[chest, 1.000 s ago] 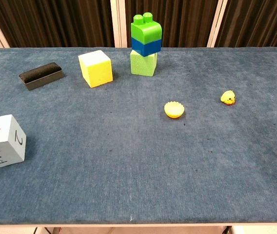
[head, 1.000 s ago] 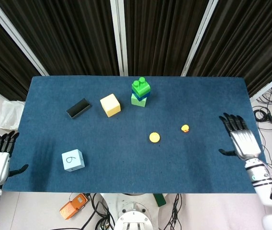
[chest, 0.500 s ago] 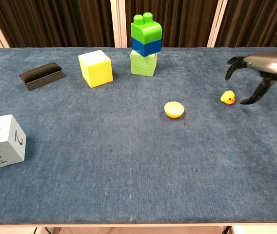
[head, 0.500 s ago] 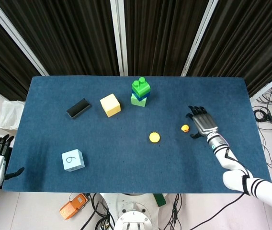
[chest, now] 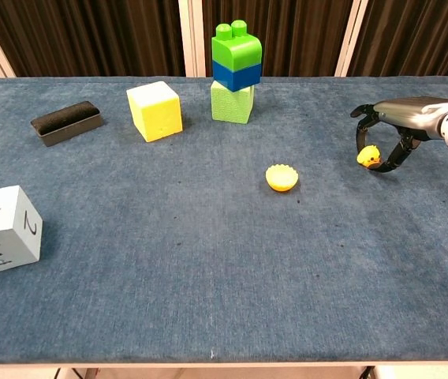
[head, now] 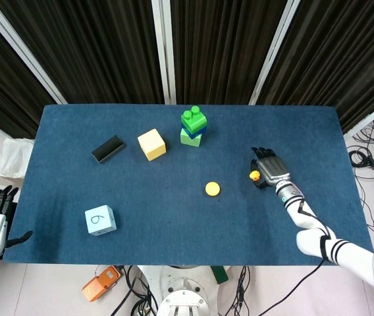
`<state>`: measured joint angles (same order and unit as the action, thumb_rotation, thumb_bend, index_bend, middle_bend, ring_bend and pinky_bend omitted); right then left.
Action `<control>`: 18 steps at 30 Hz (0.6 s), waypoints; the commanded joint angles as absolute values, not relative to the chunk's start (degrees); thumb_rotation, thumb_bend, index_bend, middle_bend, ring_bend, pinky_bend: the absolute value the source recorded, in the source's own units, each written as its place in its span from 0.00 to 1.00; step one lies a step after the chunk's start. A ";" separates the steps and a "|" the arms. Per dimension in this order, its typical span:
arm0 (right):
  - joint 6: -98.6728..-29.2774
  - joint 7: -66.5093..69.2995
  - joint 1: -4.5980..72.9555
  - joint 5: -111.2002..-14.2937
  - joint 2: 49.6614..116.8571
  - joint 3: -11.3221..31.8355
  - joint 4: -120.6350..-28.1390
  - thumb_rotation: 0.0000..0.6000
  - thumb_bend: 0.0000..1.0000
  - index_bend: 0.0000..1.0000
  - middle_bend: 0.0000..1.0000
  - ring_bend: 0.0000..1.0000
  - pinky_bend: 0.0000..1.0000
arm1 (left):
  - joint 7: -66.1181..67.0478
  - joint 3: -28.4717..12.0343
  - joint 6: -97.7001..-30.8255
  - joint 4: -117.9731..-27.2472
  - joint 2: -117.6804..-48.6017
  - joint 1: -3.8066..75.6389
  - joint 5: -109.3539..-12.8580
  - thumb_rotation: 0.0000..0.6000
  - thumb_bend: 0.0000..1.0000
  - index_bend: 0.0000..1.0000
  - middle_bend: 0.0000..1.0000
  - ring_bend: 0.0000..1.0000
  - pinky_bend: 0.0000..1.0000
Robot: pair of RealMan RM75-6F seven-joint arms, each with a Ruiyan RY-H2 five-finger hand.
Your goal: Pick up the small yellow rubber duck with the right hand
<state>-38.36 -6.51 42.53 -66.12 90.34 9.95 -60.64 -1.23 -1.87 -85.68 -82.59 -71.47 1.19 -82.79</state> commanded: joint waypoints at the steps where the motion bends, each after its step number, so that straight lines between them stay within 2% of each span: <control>1: -38.18 -6.11 42.62 -66.21 90.34 9.75 -60.19 1.00 0.45 0.53 0.11 0.06 0.13 | -1.17 -1.86 -85.60 -82.55 -71.53 1.17 -82.72 1.00 0.05 0.03 0.00 0.00 0.00; 8: -39.65 -4.05 42.25 -67.05 90.36 9.88 -59.93 1.00 0.48 0.72 0.20 0.11 0.16 | -0.84 -1.97 -85.66 -82.71 -71.45 1.21 -82.80 1.00 0.05 0.03 0.00 0.00 0.00; 11: -41.06 -2.51 41.87 -68.40 88.96 10.02 -61.93 1.00 0.49 0.73 0.21 0.12 0.16 | -0.81 -2.05 -85.64 -82.83 -71.30 1.23 -82.76 1.00 0.05 0.03 0.00 0.00 0.00; 18: -44.56 -2.21 42.37 -72.82 82.54 10.73 -73.81 1.00 0.49 0.73 0.21 0.12 0.16 | -0.98 -2.02 -85.74 -82.93 -71.14 1.14 -82.87 1.00 0.05 0.03 0.00 0.00 0.00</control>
